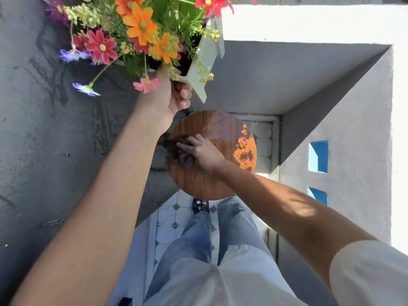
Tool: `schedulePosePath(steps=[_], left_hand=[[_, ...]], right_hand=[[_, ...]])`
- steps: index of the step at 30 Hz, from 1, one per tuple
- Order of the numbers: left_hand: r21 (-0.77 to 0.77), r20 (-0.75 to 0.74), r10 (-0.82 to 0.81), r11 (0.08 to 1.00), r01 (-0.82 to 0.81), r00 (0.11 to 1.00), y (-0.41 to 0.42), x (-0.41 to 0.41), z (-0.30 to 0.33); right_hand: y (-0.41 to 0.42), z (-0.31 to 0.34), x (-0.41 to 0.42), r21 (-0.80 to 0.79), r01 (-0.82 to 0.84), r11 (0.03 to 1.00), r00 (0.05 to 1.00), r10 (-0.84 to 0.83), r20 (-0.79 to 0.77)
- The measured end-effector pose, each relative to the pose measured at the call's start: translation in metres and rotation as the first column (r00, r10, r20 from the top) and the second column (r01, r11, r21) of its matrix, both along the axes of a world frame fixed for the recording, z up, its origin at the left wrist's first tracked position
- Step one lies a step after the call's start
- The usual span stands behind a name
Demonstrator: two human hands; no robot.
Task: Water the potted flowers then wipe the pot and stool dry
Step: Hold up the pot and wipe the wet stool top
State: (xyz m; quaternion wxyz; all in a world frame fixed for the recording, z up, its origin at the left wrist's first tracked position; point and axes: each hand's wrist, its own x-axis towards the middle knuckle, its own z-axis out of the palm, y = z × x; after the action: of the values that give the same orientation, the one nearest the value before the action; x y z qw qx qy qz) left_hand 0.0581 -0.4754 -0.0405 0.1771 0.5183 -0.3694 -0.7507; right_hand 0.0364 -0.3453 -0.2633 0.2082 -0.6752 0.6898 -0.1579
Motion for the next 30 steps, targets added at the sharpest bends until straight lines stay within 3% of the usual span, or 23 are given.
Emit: schedulePosePath(steps=[3,5,10,14,17,18,21,23,25,28,30], left_hand=[[0.011,-0.025,0.02,1.0,-0.02,0.999,0.0,-0.002,0.002],[0.011,-0.022,0.028,1.0,-0.028,0.999,0.0,-0.003,0.003],[0.01,-0.021,0.013,1.0,-0.012,1.0,0.001,-0.003,0.0],[0.006,0.003,0.001,1.0,-0.001,1.0,0.001,-0.002,-0.004],[0.008,0.012,0.005,1.0,-0.005,1.0,0.002,-0.002,-0.005],[0.011,0.011,0.007,1.0,-0.008,1.0,0.003,-0.002,-0.005],[0.018,0.001,0.021,1.0,-0.021,1.0,0.003,-0.001,-0.005],[0.023,-0.002,0.025,0.999,-0.025,1.0,0.003,-0.001,-0.006],[0.022,0.002,0.025,0.999,-0.025,1.0,0.003,-0.003,-0.006],[0.018,-0.005,0.024,1.0,-0.024,1.0,0.004,-0.005,-0.005],[0.021,-0.005,0.033,0.999,-0.033,0.999,0.004,-0.005,-0.004]], right_hand=[[-0.016,-0.003,-0.06,0.067,0.447,0.892,0.893,-0.45,0.028],[-0.013,-0.005,-0.08,0.112,0.55,0.828,0.829,-0.557,0.043],[-0.011,-0.004,-0.035,0.129,0.479,0.868,0.873,-0.487,0.037],[-0.012,0.003,0.032,0.126,0.184,0.975,0.967,-0.203,0.156],[0.0,0.006,0.071,0.17,-0.078,0.982,0.984,0.048,0.173],[0.006,0.008,0.076,0.202,-0.096,0.975,0.978,0.054,0.201],[0.025,0.02,0.067,0.32,0.128,0.939,0.847,-0.271,0.457],[0.029,0.03,0.044,0.345,0.338,0.876,0.701,-0.479,0.529],[0.029,0.037,0.017,0.311,0.499,0.809,0.634,-0.585,0.505],[0.031,0.037,-0.016,0.298,0.568,0.767,0.681,-0.641,0.354],[0.036,0.03,-0.024,0.305,0.571,0.762,0.674,-0.648,0.355]])
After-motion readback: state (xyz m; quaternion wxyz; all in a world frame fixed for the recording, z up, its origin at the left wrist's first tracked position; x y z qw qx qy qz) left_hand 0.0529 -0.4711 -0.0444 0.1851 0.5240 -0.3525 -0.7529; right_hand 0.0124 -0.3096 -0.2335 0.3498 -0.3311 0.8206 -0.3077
